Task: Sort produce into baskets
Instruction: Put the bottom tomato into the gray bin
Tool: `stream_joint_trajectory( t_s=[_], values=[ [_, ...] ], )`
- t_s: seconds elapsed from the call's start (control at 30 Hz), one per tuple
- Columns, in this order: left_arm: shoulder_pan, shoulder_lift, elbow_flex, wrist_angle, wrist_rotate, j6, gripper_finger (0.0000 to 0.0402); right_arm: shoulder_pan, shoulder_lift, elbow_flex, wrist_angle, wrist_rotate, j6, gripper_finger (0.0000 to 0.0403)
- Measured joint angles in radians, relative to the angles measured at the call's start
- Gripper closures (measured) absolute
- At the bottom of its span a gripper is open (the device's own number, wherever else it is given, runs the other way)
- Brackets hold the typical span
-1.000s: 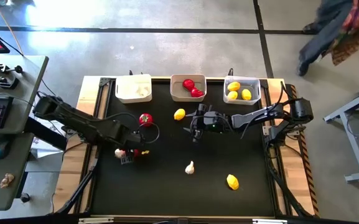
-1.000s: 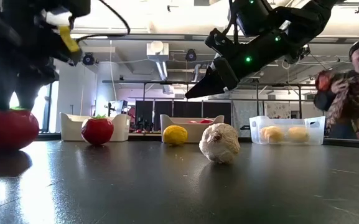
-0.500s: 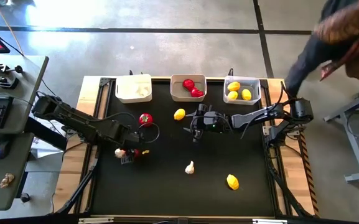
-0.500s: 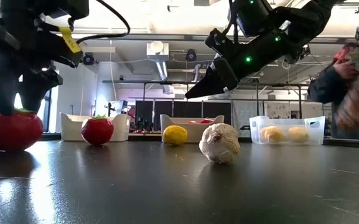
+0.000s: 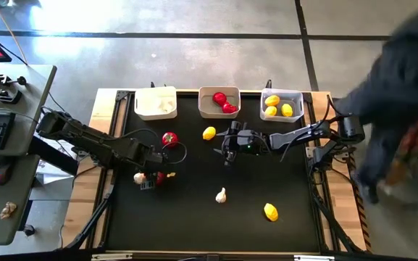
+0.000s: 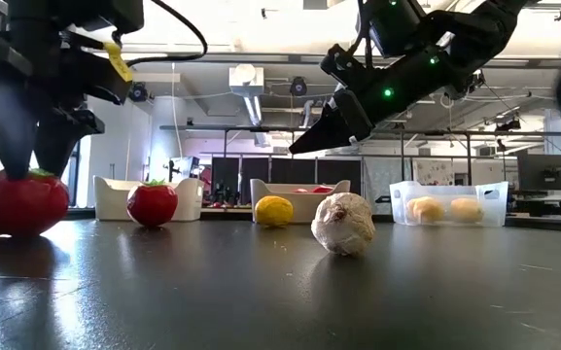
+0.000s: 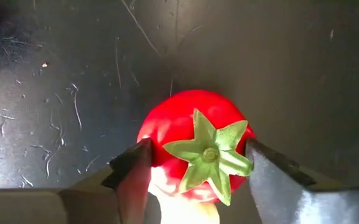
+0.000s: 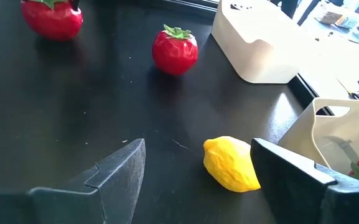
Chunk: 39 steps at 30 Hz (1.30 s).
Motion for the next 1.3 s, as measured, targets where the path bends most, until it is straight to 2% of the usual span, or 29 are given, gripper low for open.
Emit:
stream_joint_trajectory(
  t_s=[0.43,0.83,1.0,1.2,1.3],
  values=[
    [0.089,-0.024,0.029,-0.009,-0.013,0.079,0.027,0.0,0.0,0.0,-0.001,0.0,0.0,0.0121],
    [0.126,-0.025,0.03,0.0,-0.012,0.162,0.0395,0.0,0.0,0.0,0.0,0.0,0.0,0.0121],
    [0.117,-0.025,0.031,0.003,-0.011,0.189,0.04,0.0,0.0,0.0,-0.001,0.0,0.0,0.0121],
    [0.113,-0.026,0.051,0.003,-0.101,0.213,0.0401,0.0,0.0,0.0,-0.001,0.0,0.0,0.0121],
    [0.149,-0.024,0.063,0.064,-0.157,0.235,0.0401,0.0,0.0,0.0,0.0,0.0,-0.001,0.0121]
  ],
)
